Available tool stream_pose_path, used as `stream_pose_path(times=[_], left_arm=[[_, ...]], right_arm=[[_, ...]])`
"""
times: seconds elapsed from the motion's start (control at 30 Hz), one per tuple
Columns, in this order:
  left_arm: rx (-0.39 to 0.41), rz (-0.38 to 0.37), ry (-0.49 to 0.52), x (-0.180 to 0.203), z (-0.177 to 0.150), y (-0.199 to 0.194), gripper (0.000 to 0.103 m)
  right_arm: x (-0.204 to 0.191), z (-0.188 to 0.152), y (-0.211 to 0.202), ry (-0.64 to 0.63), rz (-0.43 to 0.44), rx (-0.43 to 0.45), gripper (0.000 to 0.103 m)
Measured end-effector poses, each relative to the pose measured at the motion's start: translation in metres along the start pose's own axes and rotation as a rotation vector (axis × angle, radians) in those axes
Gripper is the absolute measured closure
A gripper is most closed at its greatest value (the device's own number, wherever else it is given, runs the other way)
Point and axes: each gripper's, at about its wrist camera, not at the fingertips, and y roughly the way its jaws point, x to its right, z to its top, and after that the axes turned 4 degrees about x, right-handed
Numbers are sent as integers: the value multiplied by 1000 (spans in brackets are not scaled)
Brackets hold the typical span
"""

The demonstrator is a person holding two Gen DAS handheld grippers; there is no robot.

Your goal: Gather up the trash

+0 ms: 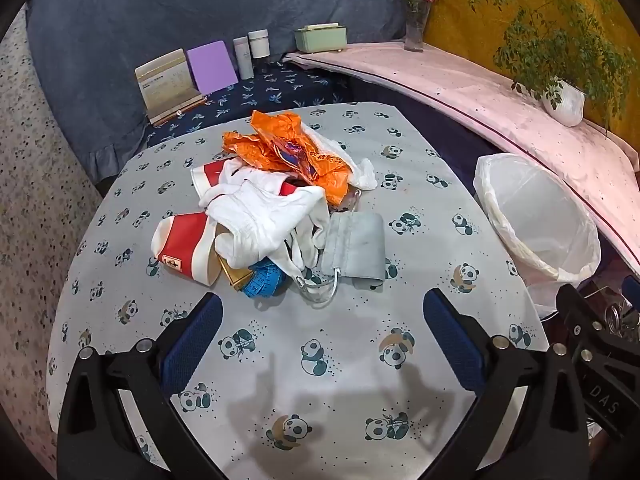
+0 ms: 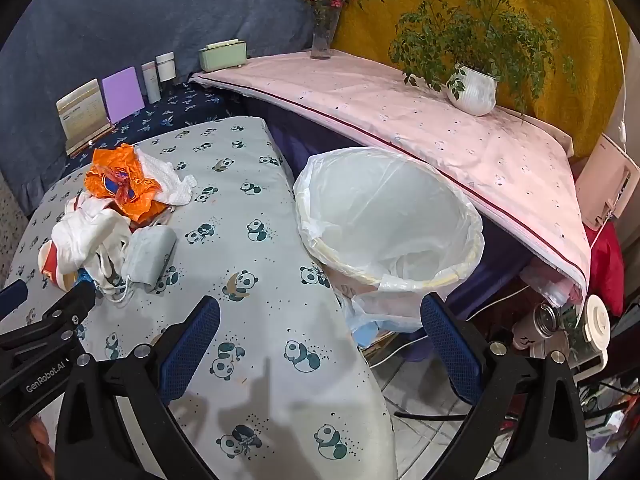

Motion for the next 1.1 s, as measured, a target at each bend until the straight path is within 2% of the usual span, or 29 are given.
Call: stream_pose_path(times=[0.3, 0.33, 1.1], left_arm=[[20, 12, -11, 3, -1, -3, 7], [4, -5, 0, 4, 0, 0, 7], [7, -7, 5, 2, -2, -5, 7]], right_arm=[[-3, 0, 4, -2, -7, -2, 7], [0, -1, 0, 1, -5, 0, 7], [0, -3, -1, 0, -11, 5, 7]])
